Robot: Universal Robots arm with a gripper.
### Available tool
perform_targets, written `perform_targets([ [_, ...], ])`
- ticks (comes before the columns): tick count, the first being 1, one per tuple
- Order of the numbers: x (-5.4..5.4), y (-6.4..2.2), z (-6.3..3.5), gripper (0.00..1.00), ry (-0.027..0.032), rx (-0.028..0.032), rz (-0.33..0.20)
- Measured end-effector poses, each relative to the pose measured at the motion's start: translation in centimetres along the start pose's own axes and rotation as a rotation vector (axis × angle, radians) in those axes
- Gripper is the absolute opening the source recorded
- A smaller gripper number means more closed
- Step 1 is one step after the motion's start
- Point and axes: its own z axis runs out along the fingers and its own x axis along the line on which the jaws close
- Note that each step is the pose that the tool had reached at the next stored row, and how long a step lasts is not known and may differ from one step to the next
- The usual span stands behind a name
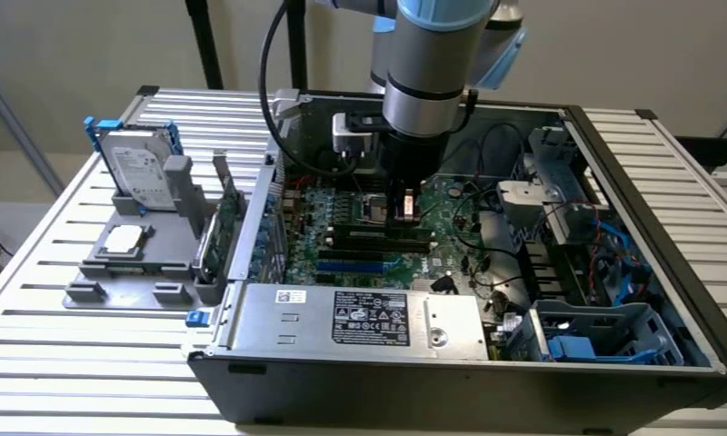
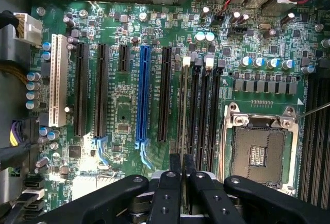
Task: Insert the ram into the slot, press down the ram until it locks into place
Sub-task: 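Insert the ram into the slot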
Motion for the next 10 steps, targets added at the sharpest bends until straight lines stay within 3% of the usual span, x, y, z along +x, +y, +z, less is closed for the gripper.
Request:
perform_targets([
  [10,0.0,-0.01,0.27,0.13,0.0,0.0037,0.0],
])
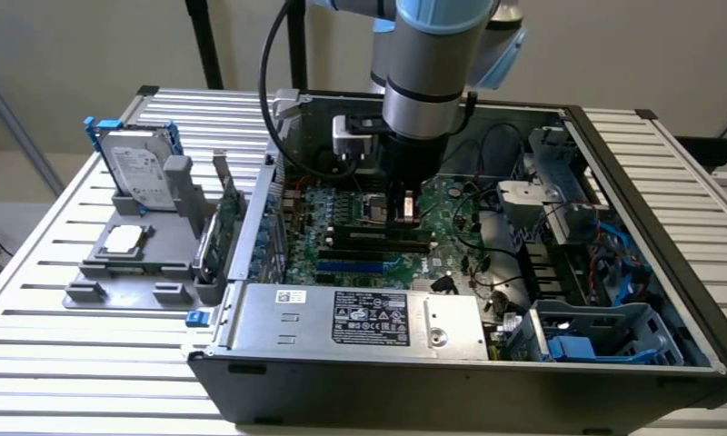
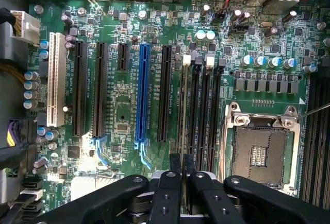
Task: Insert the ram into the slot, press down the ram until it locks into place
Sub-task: 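Insert the ram into the slot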
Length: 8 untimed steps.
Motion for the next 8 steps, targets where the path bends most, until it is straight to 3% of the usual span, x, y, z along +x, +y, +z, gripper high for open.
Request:
perform_targets([
  [8,0.0,0.0,0.15,0.13,0.0002,0.0032,0.0],
])
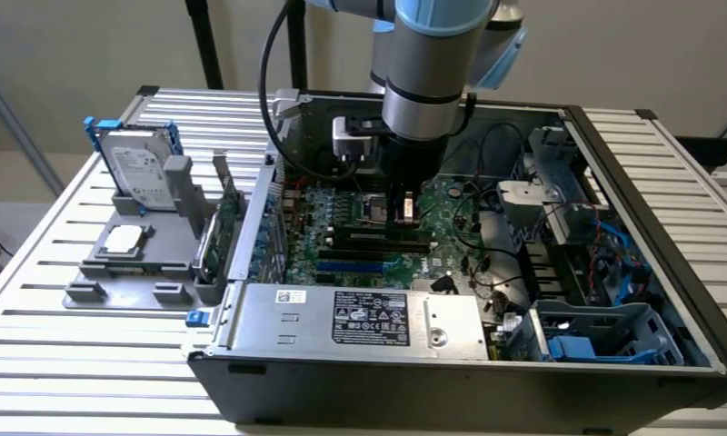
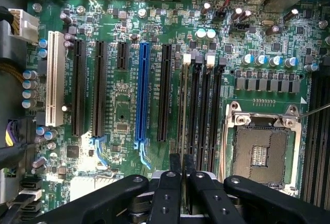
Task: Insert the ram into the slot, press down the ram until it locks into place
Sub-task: 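Insert the ram into the slot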
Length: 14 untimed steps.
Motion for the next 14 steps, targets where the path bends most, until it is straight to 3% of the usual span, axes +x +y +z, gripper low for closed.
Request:
perform_targets([
  [14,-0.01,0.07,0.14,0.13,-0.0008,0.0014,0.021],
])
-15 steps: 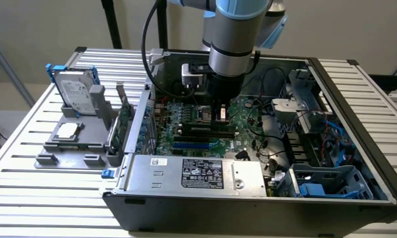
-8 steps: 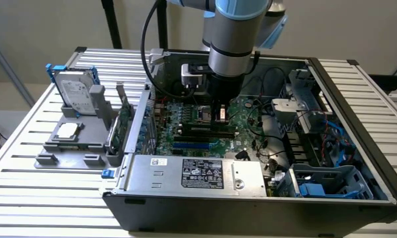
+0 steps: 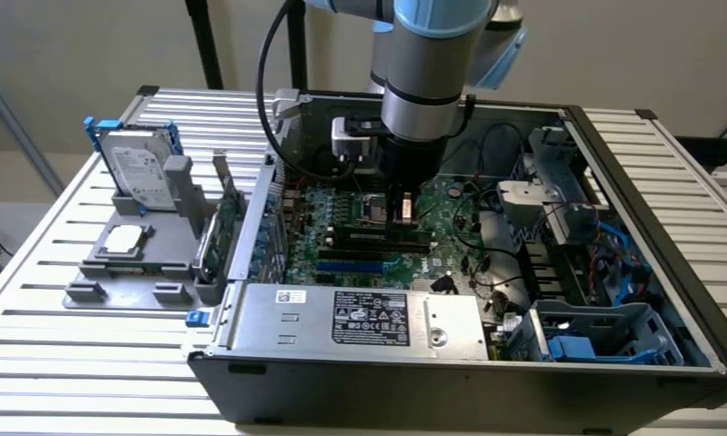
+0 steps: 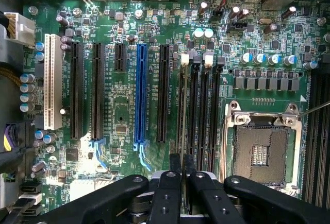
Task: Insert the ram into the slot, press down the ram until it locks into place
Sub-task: 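Insert the ram into the slot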
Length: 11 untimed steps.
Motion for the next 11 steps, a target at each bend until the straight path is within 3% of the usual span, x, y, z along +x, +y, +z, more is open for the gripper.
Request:
perform_targets([
  [11,0.0,0.15,0.18,0.13,0.0001,0.0055,0.0],
])
